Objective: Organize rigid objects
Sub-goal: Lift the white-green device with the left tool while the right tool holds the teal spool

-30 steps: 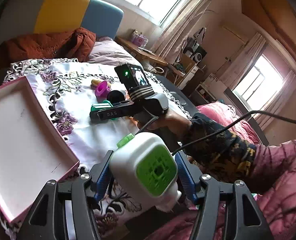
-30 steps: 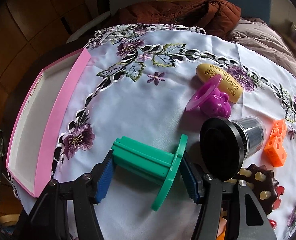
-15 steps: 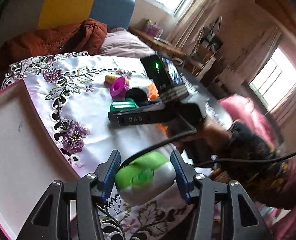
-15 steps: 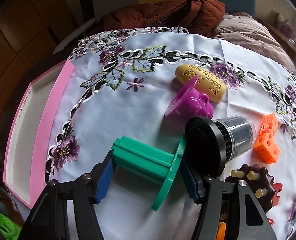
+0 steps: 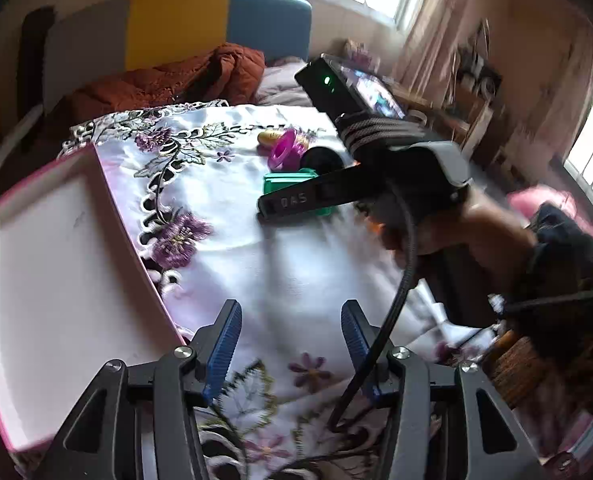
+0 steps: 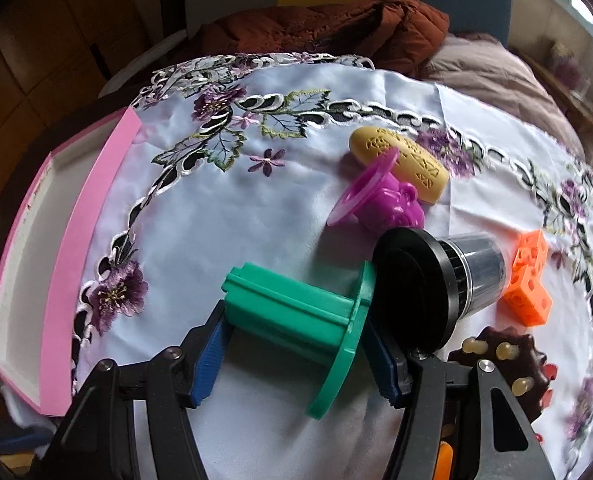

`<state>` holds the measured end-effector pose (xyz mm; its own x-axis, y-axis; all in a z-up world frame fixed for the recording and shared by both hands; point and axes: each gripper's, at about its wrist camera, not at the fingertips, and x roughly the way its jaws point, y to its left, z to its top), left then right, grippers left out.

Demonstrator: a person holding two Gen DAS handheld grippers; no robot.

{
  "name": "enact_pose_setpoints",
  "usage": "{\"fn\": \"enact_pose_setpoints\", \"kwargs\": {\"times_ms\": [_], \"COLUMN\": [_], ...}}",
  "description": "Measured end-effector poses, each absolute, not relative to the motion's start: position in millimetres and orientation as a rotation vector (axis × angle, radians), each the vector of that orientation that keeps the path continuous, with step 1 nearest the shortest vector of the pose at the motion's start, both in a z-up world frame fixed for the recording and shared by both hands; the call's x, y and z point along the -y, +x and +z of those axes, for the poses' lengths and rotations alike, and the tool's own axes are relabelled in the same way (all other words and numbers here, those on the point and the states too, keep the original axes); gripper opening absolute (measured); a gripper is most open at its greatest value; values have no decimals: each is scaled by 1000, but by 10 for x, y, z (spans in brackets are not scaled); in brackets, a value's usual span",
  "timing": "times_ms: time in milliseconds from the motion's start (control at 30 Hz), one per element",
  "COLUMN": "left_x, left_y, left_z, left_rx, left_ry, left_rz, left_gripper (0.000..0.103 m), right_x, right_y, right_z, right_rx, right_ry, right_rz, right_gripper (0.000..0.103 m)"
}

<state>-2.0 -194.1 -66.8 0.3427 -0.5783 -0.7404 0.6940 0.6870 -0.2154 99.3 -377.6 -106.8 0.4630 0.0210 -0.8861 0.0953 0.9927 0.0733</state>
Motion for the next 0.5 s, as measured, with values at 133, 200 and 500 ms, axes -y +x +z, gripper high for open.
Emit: {"fn": "enact_pose_setpoints", "kwargs": {"times_ms": [133, 200, 500], "left_x": [1898, 1896, 1622], "left_y": [15, 30, -173], "left_z": [-611, -571, -476], "left_rx": [-885, -879, -892], "left_ry": [90, 95, 236], "left_rz": [-800, -804, -924], "left_gripper": [52, 53, 52], "right_x": [3807, 3824, 3770], "right_y": [998, 1017, 1025], "right_z": [-1071, -1068, -1075], "right_rx": [-1090, -1096, -1094], "right_ry": [133, 142, 102], "right_rz": [-45, -42, -50], "right_gripper": [64, 64, 64]}}
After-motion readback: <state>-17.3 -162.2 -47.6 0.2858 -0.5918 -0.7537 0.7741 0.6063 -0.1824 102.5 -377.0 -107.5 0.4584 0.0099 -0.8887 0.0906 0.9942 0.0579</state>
